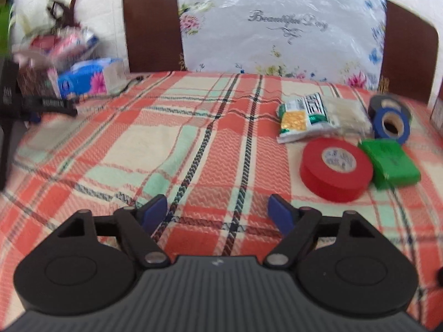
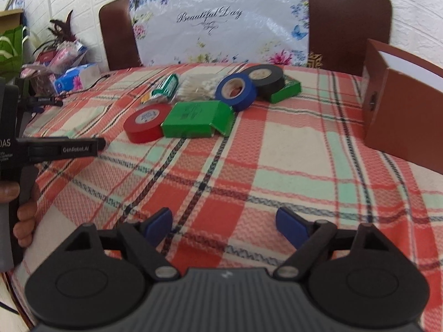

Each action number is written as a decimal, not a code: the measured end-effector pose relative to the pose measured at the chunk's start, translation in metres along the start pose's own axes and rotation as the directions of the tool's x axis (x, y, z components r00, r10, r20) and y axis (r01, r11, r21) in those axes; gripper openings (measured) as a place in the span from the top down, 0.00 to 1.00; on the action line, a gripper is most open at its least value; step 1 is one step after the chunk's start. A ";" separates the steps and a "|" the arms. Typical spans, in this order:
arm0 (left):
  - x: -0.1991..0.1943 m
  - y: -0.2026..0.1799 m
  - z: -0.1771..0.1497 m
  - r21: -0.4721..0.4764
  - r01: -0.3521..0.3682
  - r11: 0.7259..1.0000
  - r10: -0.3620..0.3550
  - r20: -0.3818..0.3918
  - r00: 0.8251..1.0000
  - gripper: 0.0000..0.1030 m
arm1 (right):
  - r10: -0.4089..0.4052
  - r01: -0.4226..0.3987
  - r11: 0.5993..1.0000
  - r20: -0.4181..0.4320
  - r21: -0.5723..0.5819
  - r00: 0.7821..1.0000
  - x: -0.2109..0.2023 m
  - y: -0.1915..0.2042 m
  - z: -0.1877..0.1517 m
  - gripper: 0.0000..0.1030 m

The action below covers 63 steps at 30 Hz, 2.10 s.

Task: Organize objects
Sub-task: 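Move the right gripper back to the table and grasp the green box, then carry the green box into the brown box and release it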

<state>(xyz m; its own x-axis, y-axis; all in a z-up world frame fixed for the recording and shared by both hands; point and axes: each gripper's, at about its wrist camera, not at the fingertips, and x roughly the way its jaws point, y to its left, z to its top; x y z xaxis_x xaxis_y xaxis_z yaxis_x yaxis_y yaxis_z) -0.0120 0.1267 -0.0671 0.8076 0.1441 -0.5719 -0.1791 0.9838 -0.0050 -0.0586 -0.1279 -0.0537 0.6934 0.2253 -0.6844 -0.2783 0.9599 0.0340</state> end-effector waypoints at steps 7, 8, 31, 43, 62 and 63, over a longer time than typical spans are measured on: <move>-0.001 -0.003 -0.004 -0.002 0.006 1.000 -0.006 0.026 1.000 0.17 | 0.048 -0.043 0.997 0.073 -0.068 0.996 0.044 0.011 0.043 0.13; -0.001 -0.002 -0.004 -0.004 0.008 1.000 -0.008 0.028 1.000 0.17 | 0.071 -0.065 0.995 0.083 -0.071 0.994 0.050 0.013 0.050 0.09; -0.050 -0.095 -0.010 0.029 0.331 0.943 -0.328 -0.074 0.942 0.17 | -0.181 0.172 0.977 0.060 0.130 0.982 -0.058 -0.083 -0.058 0.20; -0.068 -0.218 -0.037 0.032 0.596 0.803 -0.537 -0.397 0.745 0.18 | -0.186 0.181 0.982 0.116 0.049 0.976 -0.064 -0.088 -0.052 0.07; -0.113 -0.382 0.067 0.212 0.742 0.637 -0.716 -0.196 0.670 0.57 | -0.356 0.263 0.928 0.417 0.265 0.836 -0.103 -0.206 -0.007 0.39; -0.109 -0.401 0.072 0.221 0.739 0.636 -0.716 -0.189 0.672 0.57 | -0.379 0.278 0.918 0.421 0.282 0.824 -0.101 -0.220 -0.002 0.39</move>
<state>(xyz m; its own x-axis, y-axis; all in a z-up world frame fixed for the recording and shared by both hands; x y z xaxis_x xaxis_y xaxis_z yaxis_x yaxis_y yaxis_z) 0.0120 -0.2760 0.0561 0.5651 -0.6274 -0.5357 0.6075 0.7558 -0.2444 -0.0686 -0.3622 0.0069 0.9569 -0.1074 -0.2699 0.1243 0.9912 0.0464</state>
